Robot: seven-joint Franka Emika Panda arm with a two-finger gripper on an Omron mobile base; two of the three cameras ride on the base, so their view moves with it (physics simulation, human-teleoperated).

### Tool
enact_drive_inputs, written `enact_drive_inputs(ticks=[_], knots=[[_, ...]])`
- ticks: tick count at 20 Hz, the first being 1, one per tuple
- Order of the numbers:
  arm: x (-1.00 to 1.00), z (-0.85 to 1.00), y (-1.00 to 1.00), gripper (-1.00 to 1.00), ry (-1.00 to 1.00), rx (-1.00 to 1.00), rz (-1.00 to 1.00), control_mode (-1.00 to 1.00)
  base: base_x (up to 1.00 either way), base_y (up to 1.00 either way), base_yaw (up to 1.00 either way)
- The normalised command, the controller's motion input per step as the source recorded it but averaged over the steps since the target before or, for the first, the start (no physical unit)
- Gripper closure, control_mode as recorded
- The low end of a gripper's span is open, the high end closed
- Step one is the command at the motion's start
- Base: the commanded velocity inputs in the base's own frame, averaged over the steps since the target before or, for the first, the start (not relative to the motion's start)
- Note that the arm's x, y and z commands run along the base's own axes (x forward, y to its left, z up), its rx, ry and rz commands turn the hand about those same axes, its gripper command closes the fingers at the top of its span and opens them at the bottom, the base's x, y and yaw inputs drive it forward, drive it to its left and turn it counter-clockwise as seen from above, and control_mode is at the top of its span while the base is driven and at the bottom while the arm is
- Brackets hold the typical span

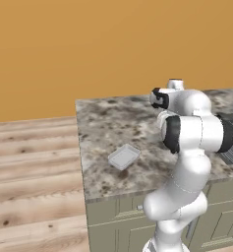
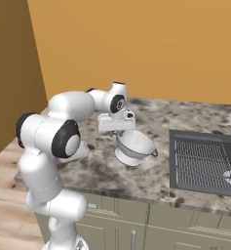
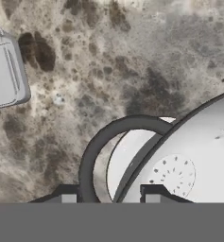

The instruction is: Pick the tupperware and colander and place them in the sink. Then turn on the water.

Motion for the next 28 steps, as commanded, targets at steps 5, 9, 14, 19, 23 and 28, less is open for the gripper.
enact_drive_inputs(ticks=[5, 9, 14, 19, 23, 28], knots=[[-0.05, 0.53, 0.39, 1.00, -0.03, -0.09, 0.00, -1.00, 0.00, 0.00, 0.00], [0.00, 0.41, 0.28, 1.00, -0.14, -0.10, 0.02, -1.00, 0.00, 0.00, 0.00], [0.00, 0.28, 0.19, 1.00, -0.22, -0.11, 0.11, -1.00, 0.00, 0.00, 0.00], [0.00, 0.15, 0.04, 1.00, -0.17, -0.07, 0.19, -1.00, 0.00, 0.00, 0.00], [-0.10, 0.13, 0.00, 1.00, -0.05, -0.06, 0.18, -1.00, 0.00, 0.00, 0.00], [-0.32, 0.13, 0.00, 1.00, 0.00, -0.13, 0.15, -1.00, 0.00, 0.00, 0.00]])
